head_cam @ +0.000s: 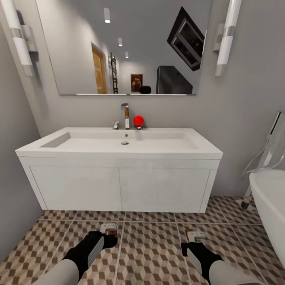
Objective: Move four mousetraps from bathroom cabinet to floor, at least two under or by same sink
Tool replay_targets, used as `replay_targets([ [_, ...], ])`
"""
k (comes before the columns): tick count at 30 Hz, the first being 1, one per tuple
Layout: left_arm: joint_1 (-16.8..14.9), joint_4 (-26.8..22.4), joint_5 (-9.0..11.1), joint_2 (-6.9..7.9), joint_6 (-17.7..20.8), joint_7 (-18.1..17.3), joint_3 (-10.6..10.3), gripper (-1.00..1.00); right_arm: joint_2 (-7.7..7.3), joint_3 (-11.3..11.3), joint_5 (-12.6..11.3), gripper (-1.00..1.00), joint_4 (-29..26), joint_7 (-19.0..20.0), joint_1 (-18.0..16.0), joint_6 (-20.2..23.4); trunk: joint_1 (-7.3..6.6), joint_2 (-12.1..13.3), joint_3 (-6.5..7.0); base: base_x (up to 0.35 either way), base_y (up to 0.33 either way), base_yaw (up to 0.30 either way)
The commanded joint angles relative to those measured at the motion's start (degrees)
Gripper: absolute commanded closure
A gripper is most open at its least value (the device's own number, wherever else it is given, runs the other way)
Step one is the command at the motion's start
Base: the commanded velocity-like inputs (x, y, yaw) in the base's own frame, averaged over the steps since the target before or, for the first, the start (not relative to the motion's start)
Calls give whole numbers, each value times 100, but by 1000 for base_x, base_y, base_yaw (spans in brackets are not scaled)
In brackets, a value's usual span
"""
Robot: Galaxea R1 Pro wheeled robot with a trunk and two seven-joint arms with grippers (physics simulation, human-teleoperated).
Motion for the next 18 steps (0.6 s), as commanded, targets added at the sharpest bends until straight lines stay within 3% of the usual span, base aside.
replay_targets([
  [1,-2,-12,52,4,16,57,-45,100,-2,41,-50,100,-12,-17,-1,31,21,-44,-24,0,0,0],
  [18,-2,-24,61,28,-16,50,-20,100,-8,43,-43,100,-12,-15,7,36,395,-726,-329,0,0,0],
])
